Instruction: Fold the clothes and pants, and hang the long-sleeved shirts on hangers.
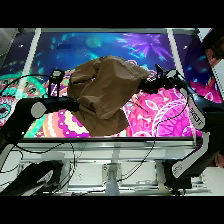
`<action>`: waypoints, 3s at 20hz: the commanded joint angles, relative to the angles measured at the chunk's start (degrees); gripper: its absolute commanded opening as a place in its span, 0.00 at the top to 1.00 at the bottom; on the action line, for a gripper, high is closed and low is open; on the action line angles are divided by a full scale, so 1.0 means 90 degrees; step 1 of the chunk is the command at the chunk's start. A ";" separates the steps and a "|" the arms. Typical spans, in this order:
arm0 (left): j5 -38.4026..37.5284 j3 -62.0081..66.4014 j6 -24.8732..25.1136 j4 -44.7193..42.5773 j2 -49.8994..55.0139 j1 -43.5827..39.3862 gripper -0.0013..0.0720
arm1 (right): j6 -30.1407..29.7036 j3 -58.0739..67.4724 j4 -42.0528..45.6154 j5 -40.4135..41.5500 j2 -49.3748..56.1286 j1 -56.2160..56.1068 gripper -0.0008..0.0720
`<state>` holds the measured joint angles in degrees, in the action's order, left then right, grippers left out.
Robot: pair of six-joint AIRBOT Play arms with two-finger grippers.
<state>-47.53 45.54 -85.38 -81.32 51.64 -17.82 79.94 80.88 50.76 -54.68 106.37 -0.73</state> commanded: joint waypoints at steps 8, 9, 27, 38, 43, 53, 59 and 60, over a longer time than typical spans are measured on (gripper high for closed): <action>-0.0002 -0.0002 0.0000 0.0002 0.0002 0.0007 0.97 | -0.0005 0.0029 -0.0614 0.0750 0.0007 -0.0347 0.82; -0.0002 -0.0002 -0.0005 0.0007 0.0002 0.0007 0.97 | -0.0007 0.0029 -0.0612 0.0729 0.0000 -0.0347 0.94; -0.0816 -0.2424 -0.1387 0.2535 0.0002 -0.0287 0.15 | -0.0442 0.0493 0.0408 0.0500 -0.0848 -0.0347 0.94; 0.0697 -0.2613 -0.1304 0.2764 0.0180 -0.0556 0.33 | -0.0444 0.0493 0.0408 0.0505 -0.0848 -0.0347 0.94; 0.1294 -0.2608 -0.1304 0.2810 0.0908 -0.0556 0.32 | -0.0442 0.0493 0.0408 0.0452 -0.0848 -0.0347 0.94; 0.2939 -0.2606 -0.1350 0.3781 0.1122 -0.0556 0.86 | -0.0449 0.0534 0.0452 0.0117 -0.0908 -0.0347 0.94; 0.2970 -0.2052 -0.1294 0.3415 0.1134 -0.0056 0.97 | -0.0563 0.0583 0.1506 0.0170 -0.1411 -0.0175 0.94; 0.2863 -0.1751 -0.1299 0.3016 0.1032 0.0211 0.97 | -0.0561 0.0627 0.1829 0.0155 -0.1530 -0.0068 0.94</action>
<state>-21.45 25.65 -97.32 -49.58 62.02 -19.55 75.22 85.95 59.94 -53.39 94.91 -2.76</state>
